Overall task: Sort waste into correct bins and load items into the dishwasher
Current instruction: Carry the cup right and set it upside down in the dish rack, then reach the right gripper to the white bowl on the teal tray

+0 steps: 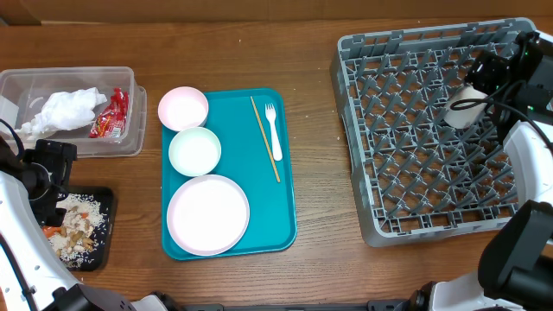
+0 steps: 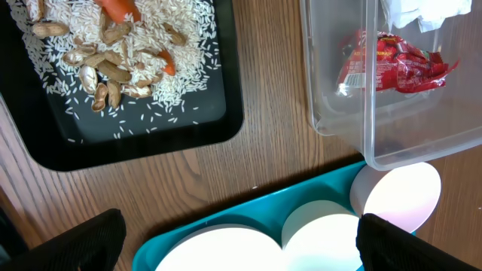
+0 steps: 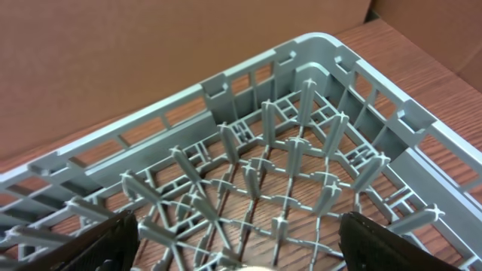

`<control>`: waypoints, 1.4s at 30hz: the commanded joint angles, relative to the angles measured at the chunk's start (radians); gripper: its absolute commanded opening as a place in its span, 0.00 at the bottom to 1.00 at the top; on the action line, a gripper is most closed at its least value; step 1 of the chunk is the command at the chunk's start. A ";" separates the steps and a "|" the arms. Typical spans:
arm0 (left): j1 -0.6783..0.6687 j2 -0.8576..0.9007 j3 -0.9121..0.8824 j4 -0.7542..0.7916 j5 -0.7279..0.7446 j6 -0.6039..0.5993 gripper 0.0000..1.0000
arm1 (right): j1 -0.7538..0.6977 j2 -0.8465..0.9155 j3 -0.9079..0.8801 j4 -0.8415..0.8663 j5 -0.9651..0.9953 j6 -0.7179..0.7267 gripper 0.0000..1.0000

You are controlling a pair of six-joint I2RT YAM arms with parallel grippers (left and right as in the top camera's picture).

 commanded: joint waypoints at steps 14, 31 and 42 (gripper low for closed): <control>0.002 0.004 0.008 0.001 -0.007 0.009 1.00 | 0.397 -0.230 0.014 0.014 -0.726 0.093 1.00; 0.002 0.004 0.008 0.001 -0.007 0.009 1.00 | 1.192 0.196 0.013 0.071 -0.060 0.151 0.87; 0.002 0.004 0.008 0.001 -0.007 0.009 1.00 | 1.186 0.335 0.013 0.268 -0.007 0.215 0.80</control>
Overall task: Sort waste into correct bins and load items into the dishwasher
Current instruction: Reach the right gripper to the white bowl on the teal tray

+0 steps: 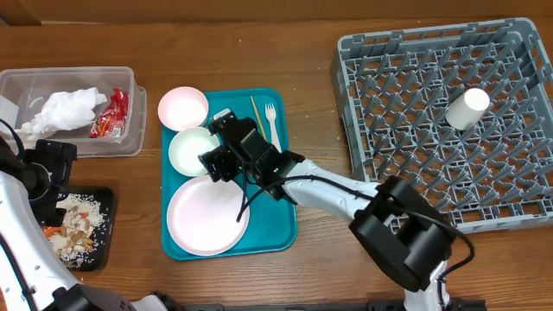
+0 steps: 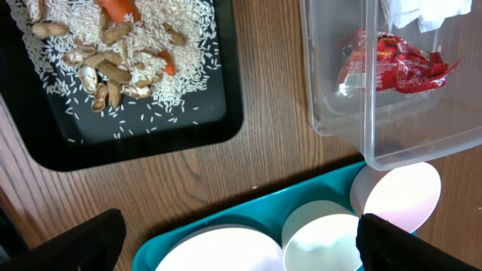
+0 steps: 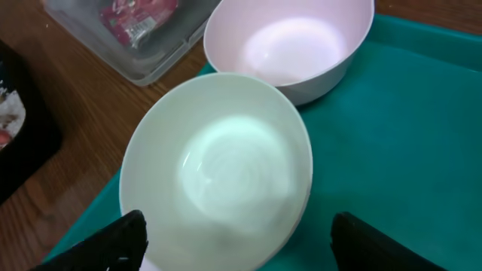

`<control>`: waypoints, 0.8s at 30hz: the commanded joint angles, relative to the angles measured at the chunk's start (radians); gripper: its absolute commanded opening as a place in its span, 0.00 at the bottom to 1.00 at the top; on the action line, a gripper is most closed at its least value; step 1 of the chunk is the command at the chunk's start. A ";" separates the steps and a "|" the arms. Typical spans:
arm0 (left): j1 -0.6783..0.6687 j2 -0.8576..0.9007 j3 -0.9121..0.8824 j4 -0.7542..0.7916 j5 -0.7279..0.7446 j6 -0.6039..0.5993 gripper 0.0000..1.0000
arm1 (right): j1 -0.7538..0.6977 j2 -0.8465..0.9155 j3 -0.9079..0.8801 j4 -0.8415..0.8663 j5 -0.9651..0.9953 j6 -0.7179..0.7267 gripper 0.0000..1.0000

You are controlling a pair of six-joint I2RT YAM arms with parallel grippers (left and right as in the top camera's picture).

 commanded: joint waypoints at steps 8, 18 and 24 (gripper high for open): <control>0.002 0.004 0.008 0.001 -0.007 0.008 1.00 | -0.008 0.061 0.011 0.038 0.047 0.036 0.73; 0.002 0.004 0.008 0.001 -0.007 0.008 1.00 | -0.038 0.064 0.011 0.014 0.048 0.036 0.64; 0.002 0.004 0.008 0.001 -0.007 0.008 1.00 | -0.061 0.064 0.011 -0.005 0.048 0.040 0.47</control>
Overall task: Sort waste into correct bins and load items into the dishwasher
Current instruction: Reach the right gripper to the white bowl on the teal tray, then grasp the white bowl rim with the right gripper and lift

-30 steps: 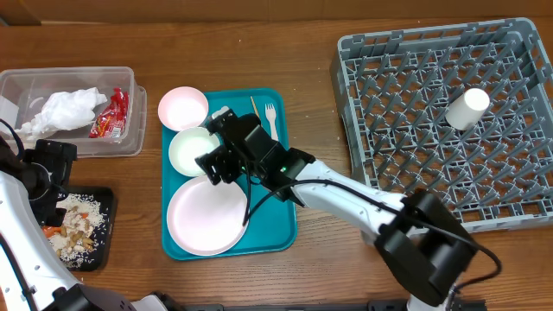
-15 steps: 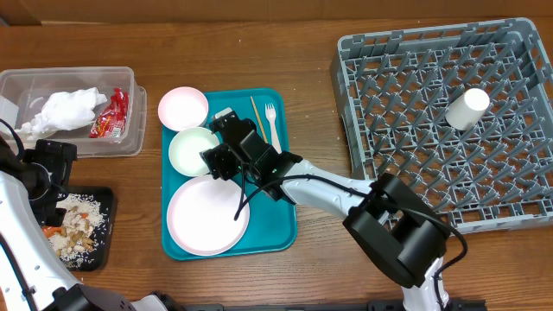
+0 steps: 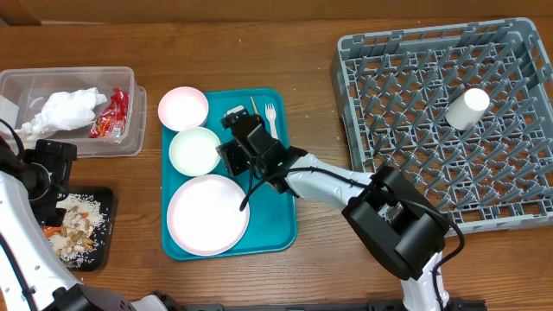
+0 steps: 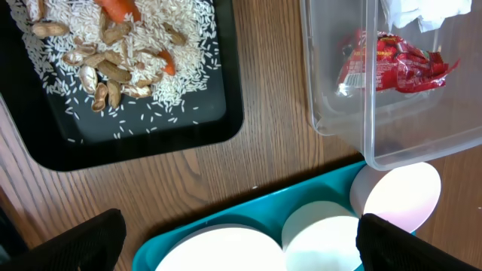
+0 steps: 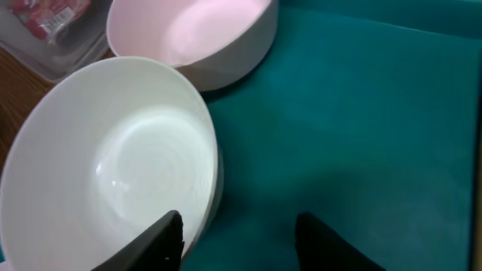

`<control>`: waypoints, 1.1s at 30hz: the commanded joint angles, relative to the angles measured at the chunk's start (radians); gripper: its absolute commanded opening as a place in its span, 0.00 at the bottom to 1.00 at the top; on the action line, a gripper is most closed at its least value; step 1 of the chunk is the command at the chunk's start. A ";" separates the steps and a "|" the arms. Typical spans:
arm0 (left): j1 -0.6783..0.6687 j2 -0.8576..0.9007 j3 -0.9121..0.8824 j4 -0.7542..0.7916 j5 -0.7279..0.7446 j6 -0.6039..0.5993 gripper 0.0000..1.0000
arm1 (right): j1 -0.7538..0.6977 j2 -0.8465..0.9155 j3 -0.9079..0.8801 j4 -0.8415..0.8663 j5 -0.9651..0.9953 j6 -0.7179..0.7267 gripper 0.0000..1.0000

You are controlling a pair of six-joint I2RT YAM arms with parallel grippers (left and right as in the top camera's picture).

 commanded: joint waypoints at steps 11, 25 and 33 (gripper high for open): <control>0.002 0.004 0.008 0.001 -0.007 0.008 1.00 | -0.009 0.003 0.032 -0.030 0.010 0.001 0.42; 0.002 0.004 0.008 0.001 -0.007 0.008 1.00 | 0.002 0.003 0.055 -0.090 0.032 0.076 0.33; 0.002 0.004 0.008 0.001 -0.007 0.008 1.00 | -0.050 -0.001 0.130 -0.235 0.143 0.075 0.25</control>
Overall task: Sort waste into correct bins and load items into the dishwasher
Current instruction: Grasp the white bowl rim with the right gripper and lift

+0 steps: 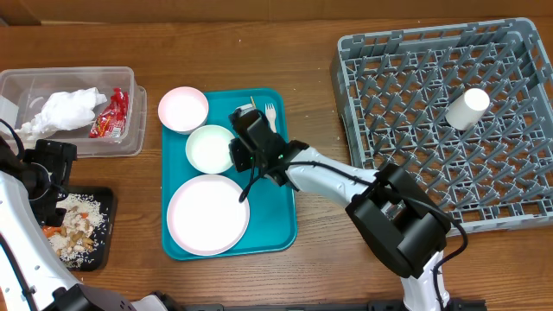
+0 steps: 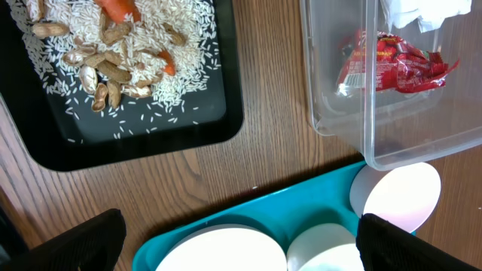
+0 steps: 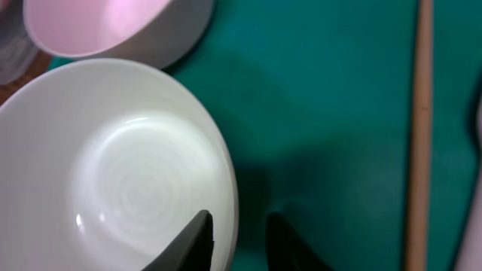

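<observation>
A pale green bowl [image 1: 210, 149] sits on the teal tray [image 1: 281, 220] between a pink bowl [image 1: 182, 108] and a white plate [image 1: 207, 214]. My right gripper [image 1: 244, 147] is at the green bowl's right rim. In the right wrist view the green bowl [image 3: 128, 173] has one finger inside and one outside, the right gripper [image 3: 241, 239] shut on the rim. A white fork [image 1: 271, 117] and a chopstick [image 3: 418, 128] lie on the tray's far right. My left gripper [image 2: 245, 248] hangs open, holding nothing, over the table's left edge.
A grey dish rack [image 1: 415, 199] at the right holds a white cup [image 1: 467, 108]. At the far left, a clear bin [image 1: 130, 130] contains a crumpled tissue and a red wrapper [image 2: 392, 64]. A black tray [image 2: 226, 90] of rice and peanuts lies in front of it.
My right gripper's fingers have narrowed onto the green bowl's rim, and the bowl now lies a little further right on the tray. The left arm has not moved.
My right gripper was open over the rack's far right corner beside the white cup. Then it was open above the two bowls on the tray, then lower at the green bowl's right rim. Now it grips that rim. The cup stayed in the rack.
</observation>
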`<control>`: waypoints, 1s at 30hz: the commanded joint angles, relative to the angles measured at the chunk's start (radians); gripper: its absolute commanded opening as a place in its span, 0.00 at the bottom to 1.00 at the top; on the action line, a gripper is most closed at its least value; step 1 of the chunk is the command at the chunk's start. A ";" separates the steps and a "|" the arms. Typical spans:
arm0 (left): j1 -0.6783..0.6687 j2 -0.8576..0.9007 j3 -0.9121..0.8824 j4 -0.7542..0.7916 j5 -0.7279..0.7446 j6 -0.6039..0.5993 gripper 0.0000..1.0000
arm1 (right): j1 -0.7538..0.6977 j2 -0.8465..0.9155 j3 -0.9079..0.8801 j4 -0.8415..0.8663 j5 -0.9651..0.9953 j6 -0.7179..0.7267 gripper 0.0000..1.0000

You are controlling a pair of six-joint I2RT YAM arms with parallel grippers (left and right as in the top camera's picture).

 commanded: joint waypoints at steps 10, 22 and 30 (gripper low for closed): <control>0.002 0.004 0.008 0.001 -0.007 0.009 1.00 | -0.045 -0.040 0.217 -0.333 0.306 0.002 0.23; 0.002 0.004 0.008 0.001 -0.007 0.009 1.00 | 0.058 -0.060 0.216 -0.227 -0.172 -0.195 0.49; 0.002 0.004 0.008 0.001 -0.007 0.009 1.00 | 0.119 0.030 0.216 -0.200 -0.065 -0.212 0.49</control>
